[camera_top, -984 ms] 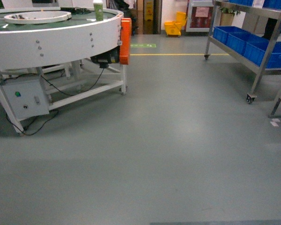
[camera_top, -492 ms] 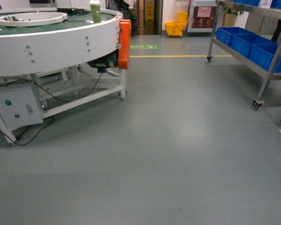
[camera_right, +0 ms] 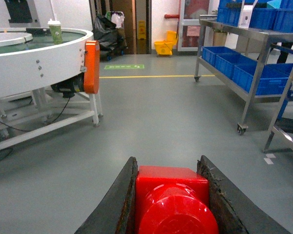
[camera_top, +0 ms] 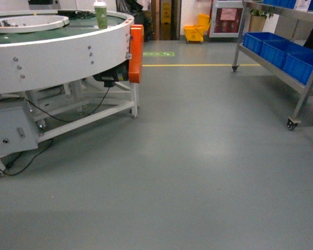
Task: Pick red block from blue box to shelf
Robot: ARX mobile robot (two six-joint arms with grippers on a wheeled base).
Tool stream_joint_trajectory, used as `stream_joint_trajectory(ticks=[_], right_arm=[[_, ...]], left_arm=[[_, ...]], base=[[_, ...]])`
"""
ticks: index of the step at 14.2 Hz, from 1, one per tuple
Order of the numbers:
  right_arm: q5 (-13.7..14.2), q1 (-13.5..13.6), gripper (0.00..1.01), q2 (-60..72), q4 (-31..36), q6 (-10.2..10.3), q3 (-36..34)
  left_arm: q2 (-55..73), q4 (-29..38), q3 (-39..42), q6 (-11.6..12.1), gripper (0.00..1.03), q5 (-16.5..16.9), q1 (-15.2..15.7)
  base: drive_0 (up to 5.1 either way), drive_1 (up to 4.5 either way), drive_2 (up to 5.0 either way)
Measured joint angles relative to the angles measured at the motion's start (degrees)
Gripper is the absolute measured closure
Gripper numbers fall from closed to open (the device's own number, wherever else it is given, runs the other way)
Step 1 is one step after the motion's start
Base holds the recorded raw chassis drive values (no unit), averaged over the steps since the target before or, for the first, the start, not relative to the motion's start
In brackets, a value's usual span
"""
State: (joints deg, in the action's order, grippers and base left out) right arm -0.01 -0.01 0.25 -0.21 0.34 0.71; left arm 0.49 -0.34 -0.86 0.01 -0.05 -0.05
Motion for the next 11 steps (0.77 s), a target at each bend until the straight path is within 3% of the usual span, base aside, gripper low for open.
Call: stream_joint_trajectory(ticks=[11], right_arm=[[0.00,0.00,0.72,0.00,-0.11,0.00,0.00]], left_arm=[[0.00,0.09,0.00,0.02,0.05,0.02,0.00]], base=[[-0.1,3.94,-4.1]])
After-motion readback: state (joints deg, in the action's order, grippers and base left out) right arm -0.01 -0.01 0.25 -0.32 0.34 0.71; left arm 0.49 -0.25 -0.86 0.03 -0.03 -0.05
